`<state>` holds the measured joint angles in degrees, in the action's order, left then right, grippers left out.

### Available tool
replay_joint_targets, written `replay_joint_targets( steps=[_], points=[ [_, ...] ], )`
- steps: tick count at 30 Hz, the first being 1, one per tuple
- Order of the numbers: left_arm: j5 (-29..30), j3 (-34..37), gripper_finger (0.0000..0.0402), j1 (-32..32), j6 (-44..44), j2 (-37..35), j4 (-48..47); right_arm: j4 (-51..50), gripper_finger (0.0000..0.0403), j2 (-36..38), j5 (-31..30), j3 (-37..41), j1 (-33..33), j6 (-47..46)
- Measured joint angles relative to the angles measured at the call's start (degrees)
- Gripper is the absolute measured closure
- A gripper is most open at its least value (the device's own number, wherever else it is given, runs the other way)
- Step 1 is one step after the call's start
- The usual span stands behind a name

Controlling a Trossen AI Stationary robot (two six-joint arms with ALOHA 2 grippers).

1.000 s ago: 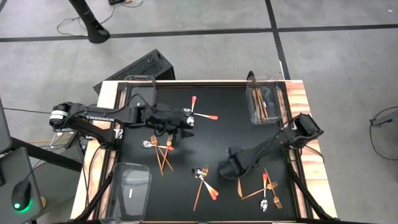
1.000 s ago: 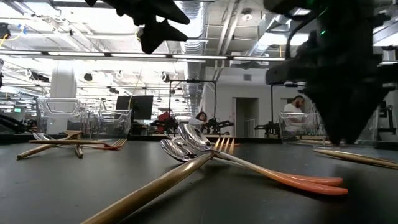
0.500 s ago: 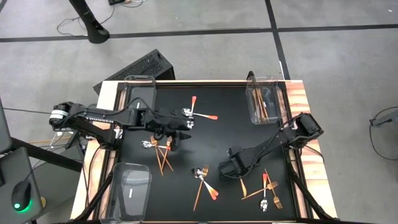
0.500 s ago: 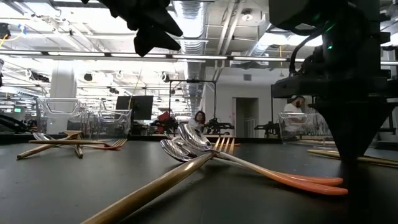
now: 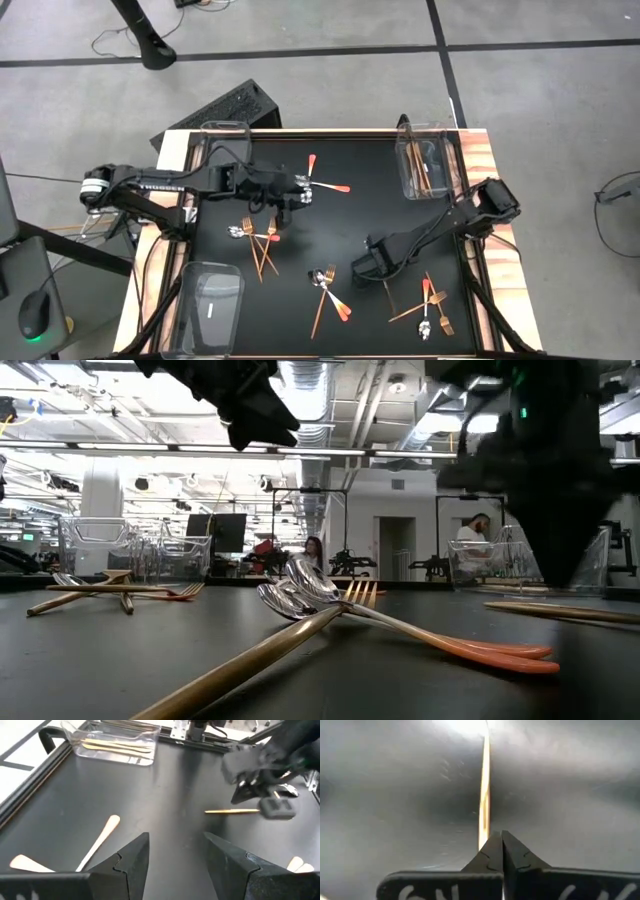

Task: Sort silverware by color (type)
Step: Put the gold table knife into the top right transparent bin

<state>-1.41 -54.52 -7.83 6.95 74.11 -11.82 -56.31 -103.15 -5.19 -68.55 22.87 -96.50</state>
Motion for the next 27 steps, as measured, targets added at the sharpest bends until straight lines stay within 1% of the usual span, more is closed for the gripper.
replay_joint_targets(
  steps=[4,8,9,11,14,17,21,23,25,27],
  points=[
    [-2.6,0.0,0.0233,-3.5,-3.4,0.0,0.9,-4.4,0.04,4.2,-5.0,-0.6,-1.4,-1.1],
    [-5.4,0.0,0.0233,-6.9,-6.9,0.0,3.2,-5.3,0.04,7.6,-10.2,-0.6,-4.2,-0.8],
    [-6.6,0.0,0.0233,-7.7,-7.3,0.0,3.7,-5.4,0.04,8.6,-10.5,-0.6,-5.0,-0.7],
    [-9.4,0.0,0.0233,-9.1,-7.4,0.0,4.8,-5.8,0.0398,10.0,-9.0,-0.6,-6.5,-0.5],
    [-13.8,-0.1,0.0233,-10.1,-11.1,0.7,6.7,-4.1,0.037,10.1,-6.3,-0.6,-7.1,-0.8],
    [-19.7,-0.1,0.0233,-9.2,-15.8,3.8,8.2,-2.3,0.0333,9.9,-3.8,-0.6,-5.1,-1.1],
    [-28.1,-0.1,0.0233,-5.8,-18.1,11.6,15.5,-0.9,0.0298,9.0,-0.5,-0.8,-0.3,-5.9],
    [-29.8,-0.1,0.0233,-3.3,-18.7,15.6,21.6,-1.3,0.0288,9.4,-0.5,-1.7,2.6,-8.5],
    [-30.5,-0.3,0.0233,-0.9,-18.8,19.5,26.5,-1.7,0.0283,10.1,-0.6,-2.5,5.7,-10.5],
    [-30.6,-2.1,0.0233,1.2,-19.2,23.3,29.8,-2.7,0.0283,11.0,-0.6,-3.4,8.7,-12.2]
  ],
)
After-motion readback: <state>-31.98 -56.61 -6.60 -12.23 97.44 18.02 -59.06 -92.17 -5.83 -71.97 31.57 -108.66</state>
